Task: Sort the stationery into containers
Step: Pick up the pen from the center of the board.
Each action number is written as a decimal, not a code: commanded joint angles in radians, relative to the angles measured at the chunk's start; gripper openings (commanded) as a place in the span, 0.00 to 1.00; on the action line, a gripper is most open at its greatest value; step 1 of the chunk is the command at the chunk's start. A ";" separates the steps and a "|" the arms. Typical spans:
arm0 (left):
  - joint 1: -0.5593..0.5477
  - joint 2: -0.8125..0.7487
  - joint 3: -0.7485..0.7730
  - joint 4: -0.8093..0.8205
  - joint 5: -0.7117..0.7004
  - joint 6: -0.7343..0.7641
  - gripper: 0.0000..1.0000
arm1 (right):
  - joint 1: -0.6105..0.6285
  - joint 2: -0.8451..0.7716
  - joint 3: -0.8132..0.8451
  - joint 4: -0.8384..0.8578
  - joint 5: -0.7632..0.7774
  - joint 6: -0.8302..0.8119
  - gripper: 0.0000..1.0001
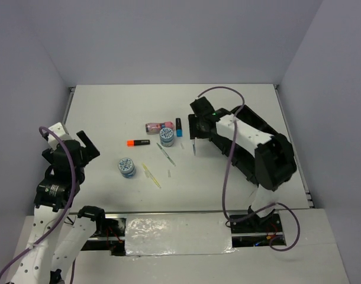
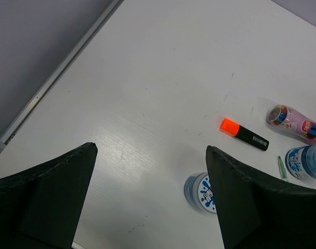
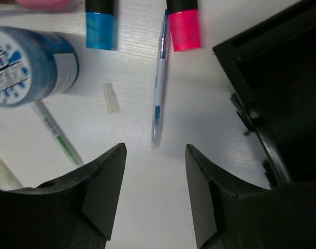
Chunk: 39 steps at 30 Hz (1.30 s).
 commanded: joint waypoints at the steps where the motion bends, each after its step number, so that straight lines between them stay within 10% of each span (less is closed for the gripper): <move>1: -0.005 0.004 0.011 0.059 0.031 0.028 0.99 | 0.019 0.094 0.102 -0.011 0.059 0.029 0.56; 24: -0.016 0.012 0.010 0.084 0.111 0.067 0.99 | 0.030 0.424 0.212 0.029 0.079 0.032 0.24; 32: -0.018 0.006 0.002 0.098 0.146 0.038 0.99 | 0.030 0.287 0.102 0.076 -0.006 0.043 0.00; 39: -0.050 0.194 0.080 0.137 0.402 -0.057 0.99 | 0.024 -0.095 0.039 0.021 0.000 0.017 0.00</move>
